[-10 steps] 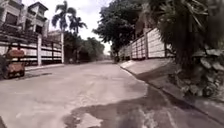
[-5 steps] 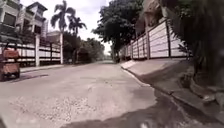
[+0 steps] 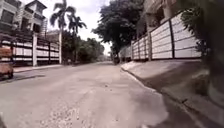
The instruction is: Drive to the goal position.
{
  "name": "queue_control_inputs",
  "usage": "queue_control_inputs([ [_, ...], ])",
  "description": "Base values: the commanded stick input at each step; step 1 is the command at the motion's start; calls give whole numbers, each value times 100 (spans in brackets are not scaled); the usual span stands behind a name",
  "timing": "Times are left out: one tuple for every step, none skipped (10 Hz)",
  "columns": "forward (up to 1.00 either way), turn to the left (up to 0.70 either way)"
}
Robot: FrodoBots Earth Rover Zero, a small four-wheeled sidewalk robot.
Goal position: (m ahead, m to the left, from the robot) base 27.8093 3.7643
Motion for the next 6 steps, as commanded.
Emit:
queue_control_inputs([
  [70,0],
  [70,0],
  [70,0],
  [70,0],
  [70,0],
  [70,0],
])
